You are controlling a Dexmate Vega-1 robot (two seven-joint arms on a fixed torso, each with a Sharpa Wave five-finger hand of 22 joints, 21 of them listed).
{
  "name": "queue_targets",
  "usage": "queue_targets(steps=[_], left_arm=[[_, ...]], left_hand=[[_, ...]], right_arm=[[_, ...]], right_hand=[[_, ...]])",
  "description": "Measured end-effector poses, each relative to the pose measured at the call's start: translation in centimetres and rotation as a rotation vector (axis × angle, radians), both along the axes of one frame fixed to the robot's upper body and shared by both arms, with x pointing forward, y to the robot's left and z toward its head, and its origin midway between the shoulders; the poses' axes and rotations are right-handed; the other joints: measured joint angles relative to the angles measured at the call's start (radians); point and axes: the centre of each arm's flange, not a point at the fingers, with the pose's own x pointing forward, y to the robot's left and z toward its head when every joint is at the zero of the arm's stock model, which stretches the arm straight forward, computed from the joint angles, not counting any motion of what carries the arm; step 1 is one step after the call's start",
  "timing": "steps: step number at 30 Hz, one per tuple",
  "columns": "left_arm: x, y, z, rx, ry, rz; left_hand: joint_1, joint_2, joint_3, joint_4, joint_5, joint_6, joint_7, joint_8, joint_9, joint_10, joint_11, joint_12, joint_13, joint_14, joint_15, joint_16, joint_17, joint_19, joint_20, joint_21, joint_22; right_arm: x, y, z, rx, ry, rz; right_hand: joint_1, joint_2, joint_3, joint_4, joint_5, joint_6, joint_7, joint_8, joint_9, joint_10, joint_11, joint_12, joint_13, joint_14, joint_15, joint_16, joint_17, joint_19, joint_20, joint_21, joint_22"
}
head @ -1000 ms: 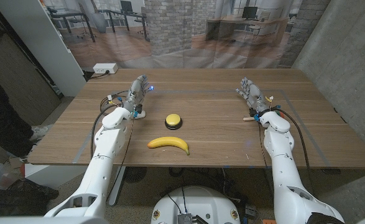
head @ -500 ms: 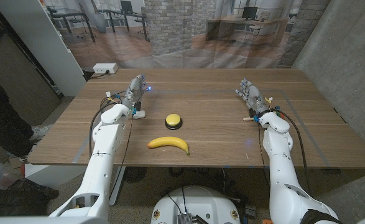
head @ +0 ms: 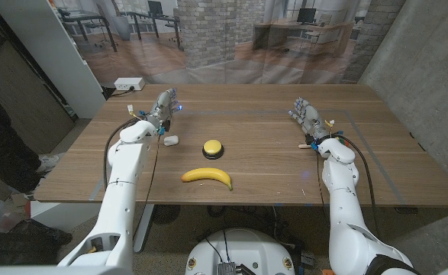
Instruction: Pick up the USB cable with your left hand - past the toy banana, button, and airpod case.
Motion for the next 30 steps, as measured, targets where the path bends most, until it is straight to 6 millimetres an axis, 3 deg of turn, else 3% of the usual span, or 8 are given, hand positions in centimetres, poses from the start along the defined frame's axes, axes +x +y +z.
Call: queue_targets(steps=[13, 21, 30], left_arm=[[-0.4, 0.7, 1.6, 0.076, 0.075, 0.019], [-0.5, 1.2, 3.2, 0.135, 0.109, 0.029], [-0.7, 1.6, 4.8, 0.223, 0.161, 0.052]], left_hand=[[0.011, 0.000, 0.004, -0.012, -0.005, 0.001, 0.009, 0.000, 0.000, 0.006, 0.006, 0.000, 0.000, 0.010, 0.010, 0.000, 0.000, -0.002, 0.012, -0.007, 0.000], [0.024, 0.003, 0.007, -0.023, -0.017, 0.018, 0.025, 0.000, 0.000, 0.036, 0.025, 0.000, 0.000, 0.031, 0.020, 0.000, 0.003, -0.002, 0.023, -0.007, 0.005], [0.057, 0.004, 0.020, -0.059, -0.035, 0.071, 0.021, 0.000, 0.000, 0.097, 0.050, 0.016, 0.005, 0.094, 0.040, 0.004, 0.002, 0.030, 0.055, -0.007, 0.005]], right_arm=[[0.3, 0.0, -0.2, 0.004, 0.004, 0.002], [0.7, 0.1, -0.1, 0.006, 0.004, 0.006], [1.1, 0.1, -0.2, 0.009, 0.008, 0.009]], right_hand=[[0.000, 0.000, 0.000, 0.000, 0.000, 0.000, 0.000, 0.000, 0.000, 0.000, 0.000, 0.000, 0.000, 0.000, 0.000, 0.000, 0.000, 0.000, 0.000, 0.000, 0.000], [0.000, 0.000, 0.000, 0.000, 0.000, 0.000, 0.000, 0.000, 0.000, 0.000, 0.000, 0.000, 0.000, 0.000, 0.000, 0.000, 0.000, 0.000, 0.000, 0.000, 0.000], [0.000, 0.000, 0.000, 0.000, 0.000, 0.000, 0.000, 0.000, 0.000, 0.000, 0.000, 0.000, 0.000, 0.000, 0.000, 0.000, 0.000, 0.000, 0.000, 0.000, 0.000]])
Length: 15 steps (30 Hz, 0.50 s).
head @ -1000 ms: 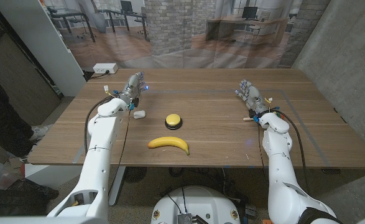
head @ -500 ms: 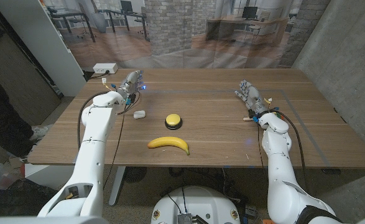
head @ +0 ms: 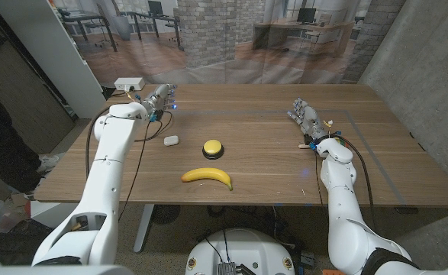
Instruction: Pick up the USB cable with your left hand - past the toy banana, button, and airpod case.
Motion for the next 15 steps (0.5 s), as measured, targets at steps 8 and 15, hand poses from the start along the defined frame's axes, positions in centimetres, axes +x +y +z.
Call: queue_targets(steps=[8, 15], left_arm=[[-0.1, 0.2, 0.7, 0.052, 0.040, 0.019], [-0.5, 0.5, 1.9, 0.112, 0.065, 0.037]], left_hand=[[0.024, -0.024, -0.007, -0.036, -0.011, 0.034, 0.001, 0.000, 0.000, 0.040, 0.014, 0.010, 0.003, 0.039, 0.011, 0.000, 0.000, 0.031, 0.009, 0.000, 0.000], [0.035, -0.039, -0.016, -0.053, -0.021, 0.051, -0.001, 0.008, 0.000, 0.061, 0.014, 0.011, 0.005, 0.050, 0.010, 0.000, 0.000, 0.038, 0.005, 0.000, 0.000]], right_arm=[[0.3, 0.0, -0.1, 0.004, 0.004, 0.003], [0.5, 0.0, -0.2, 0.008, 0.003, 0.004]], right_hand=[[0.000, 0.000, 0.000, 0.000, 0.000, 0.000, 0.000, 0.000, 0.000, 0.000, 0.000, 0.000, 0.000, 0.000, 0.000, 0.000, 0.000, 0.000, 0.000, 0.000, 0.000], [0.000, 0.000, 0.000, 0.000, 0.000, 0.006, 0.006, 0.000, 0.000, 0.000, 0.000, 0.000, 0.000, 0.000, 0.000, 0.000, 0.000, 0.002, 0.002, 0.000, 0.000]])
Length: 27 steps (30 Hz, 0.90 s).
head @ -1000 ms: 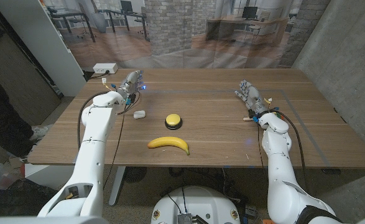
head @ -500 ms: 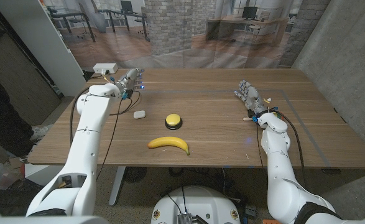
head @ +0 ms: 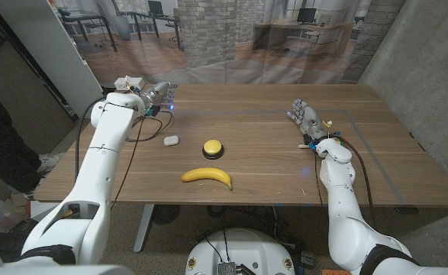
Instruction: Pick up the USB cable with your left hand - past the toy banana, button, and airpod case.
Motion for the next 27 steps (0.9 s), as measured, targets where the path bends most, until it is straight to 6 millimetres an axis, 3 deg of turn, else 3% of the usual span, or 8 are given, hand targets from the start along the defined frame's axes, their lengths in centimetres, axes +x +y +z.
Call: queue_targets(steps=[4, 19, 27], left_arm=[[-0.2, 0.2, 0.5, 0.034, 0.021, 0.006], [-0.5, 0.7, 2.2, 0.168, 0.113, 0.036], [-0.8, 0.9, 3.1, 0.232, 0.150, 0.060]], left_hand=[[0.003, -0.011, -0.003, -0.011, -0.006, 0.010, 0.001, 0.000, 0.000, 0.014, 0.004, 0.002, 0.000, 0.012, 0.003, 0.004, 0.000, 0.011, 0.000, 0.000, 0.000], [0.119, -0.010, 0.023, -0.119, -0.021, 0.076, 0.006, 0.008, 0.005, 0.096, 0.004, 0.021, 0.009, 0.088, -0.001, 0.012, 0.005, 0.071, -0.009, -0.008, 0.000], [0.163, -0.011, 0.027, -0.139, -0.026, 0.087, 0.006, 0.008, 0.005, 0.114, 0.007, 0.021, 0.014, 0.103, -0.003, 0.019, 0.009, 0.082, -0.011, -0.015, 0.000]], right_arm=[[0.1, 0.0, -0.1, 0.002, 0.001, 0.001], [0.4, -0.1, -0.6, 0.007, 0.007, 0.010], [0.6, -0.2, -1.0, 0.011, 0.013, 0.019]], right_hand=[[0.000, 0.000, 0.000, 0.000, 0.000, 0.000, 0.000, 0.000, 0.000, 0.000, 0.000, 0.000, 0.000, 0.000, 0.000, 0.000, 0.000, 0.000, 0.000, 0.000, 0.000], [0.000, 0.000, 0.000, 0.000, 0.000, 0.000, 0.000, 0.000, 0.000, 0.000, 0.000, 0.000, 0.000, 0.000, 0.000, 0.000, 0.000, 0.000, 0.000, 0.000, 0.000], [0.000, 0.000, 0.000, 0.000, 0.000, 0.000, 0.000, 0.000, 0.000, 0.000, 0.000, 0.000, 0.000, 0.000, 0.000, 0.000, 0.000, 0.000, 0.000, 0.000, 0.000]])
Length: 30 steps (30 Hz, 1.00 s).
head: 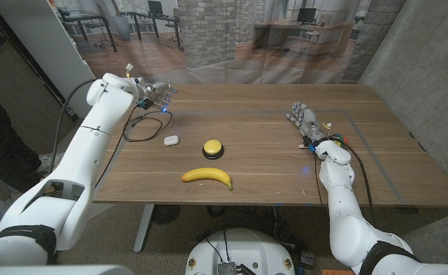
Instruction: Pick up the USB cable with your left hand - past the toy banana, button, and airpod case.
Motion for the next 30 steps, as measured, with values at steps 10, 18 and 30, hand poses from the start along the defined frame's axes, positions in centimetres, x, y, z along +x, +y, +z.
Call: queue_targets(steps=[10, 18, 30], left_arm=[[-0.5, 0.1, 1.2, 0.072, 0.036, 0.026], [-0.7, 0.0, 2.3, 0.145, 0.075, 0.045], [-0.4, 0.0, 3.4, 0.240, 0.138, 0.079]], left_hand=[[0.056, -0.019, -0.010, -0.013, -0.002, 0.005, 0.005, 0.000, 0.005, 0.015, -0.003, 0.000, 0.009, 0.016, 0.001, 0.000, 0.005, 0.007, 0.007, -0.010, 0.004], [0.111, -0.032, -0.019, -0.015, -0.002, 0.031, 0.006, 0.000, 0.005, 0.047, -0.007, 0.015, 0.015, 0.049, -0.009, 0.014, 0.011, 0.027, 0.012, -0.014, 0.005], [0.201, -0.025, -0.025, -0.019, -0.002, 0.059, 0.012, 0.008, 0.005, 0.079, -0.007, 0.026, 0.026, 0.073, -0.013, 0.029, 0.023, 0.048, 0.023, -0.014, 0.010]], right_arm=[[0.0, -0.3, -0.3, 0.006, 0.000, 0.003], [0.0, -0.6, -0.6, 0.011, 0.001, 0.005], [0.0, -1.0, -1.1, 0.016, 0.009, 0.004]], right_hand=[[-0.004, -0.004, 0.000, 0.000, 0.000, 0.000, 0.000, 0.000, 0.000, 0.000, 0.000, 0.000, 0.000, 0.000, 0.000, 0.000, 0.005, 0.000, 0.000, 0.000, 0.000], [-0.004, -0.004, 0.000, 0.000, 0.000, 0.000, 0.000, 0.000, 0.000, 0.000, 0.000, 0.000, 0.000, 0.000, 0.000, 0.000, 0.002, 0.004, 0.004, 0.000, 0.000], [-0.004, -0.004, 0.000, 0.000, 0.000, 0.000, 0.000, 0.000, 0.000, 0.002, 0.002, 0.000, 0.000, 0.000, 0.000, 0.000, 0.002, 0.005, 0.005, 0.000, 0.000]])
